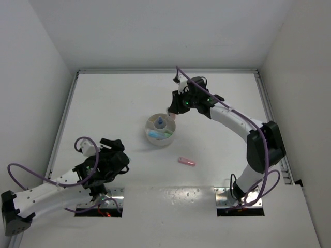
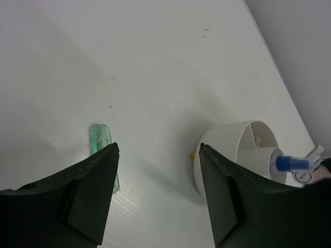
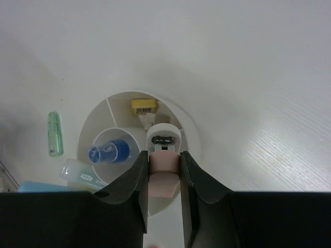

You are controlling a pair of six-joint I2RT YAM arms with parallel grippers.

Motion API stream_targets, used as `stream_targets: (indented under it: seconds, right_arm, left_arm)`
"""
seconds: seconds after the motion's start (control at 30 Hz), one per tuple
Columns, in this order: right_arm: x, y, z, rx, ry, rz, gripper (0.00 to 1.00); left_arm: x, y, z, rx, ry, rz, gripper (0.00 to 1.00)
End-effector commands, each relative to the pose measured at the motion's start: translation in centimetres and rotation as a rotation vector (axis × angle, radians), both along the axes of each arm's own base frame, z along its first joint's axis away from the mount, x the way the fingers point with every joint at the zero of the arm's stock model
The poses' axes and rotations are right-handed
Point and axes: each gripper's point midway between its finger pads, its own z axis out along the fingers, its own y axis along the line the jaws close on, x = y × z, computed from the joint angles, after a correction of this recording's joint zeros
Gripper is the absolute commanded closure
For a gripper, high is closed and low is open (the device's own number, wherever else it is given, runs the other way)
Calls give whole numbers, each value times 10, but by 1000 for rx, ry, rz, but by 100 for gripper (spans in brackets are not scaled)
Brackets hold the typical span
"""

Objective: Sort the stationery into containers
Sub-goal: Place the stationery in the storage box.

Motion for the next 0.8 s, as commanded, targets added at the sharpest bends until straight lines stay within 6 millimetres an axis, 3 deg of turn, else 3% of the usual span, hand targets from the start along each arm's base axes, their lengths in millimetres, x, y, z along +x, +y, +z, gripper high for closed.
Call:
stream_targets:
  seconds: [0.0,0.27,0.37,0.43,0.6,0.77]
  right_arm:
    - [15,7,17,52,-39,-26,100]
    - [17,8,0,35,5,-34,100]
    - [20,8,4,35,-6,-41,99]
    - [20,8,-1,30,4,-41,93]
    - [15,14,-9,25,35,-18,66]
    - [14,15,-9,25,32,-5,57]
  left_arm:
    - [4,2,11,-16,-34,22,31]
    - [4,2,12,-15,-37,18,31]
    - [4,2,12,-15,-37,18,31]
    - [4,2,12,-25,-39,22,31]
    - [3,0,4,-8,-11,12,31]
    - [3,-4,-2,-23,5,8,31]
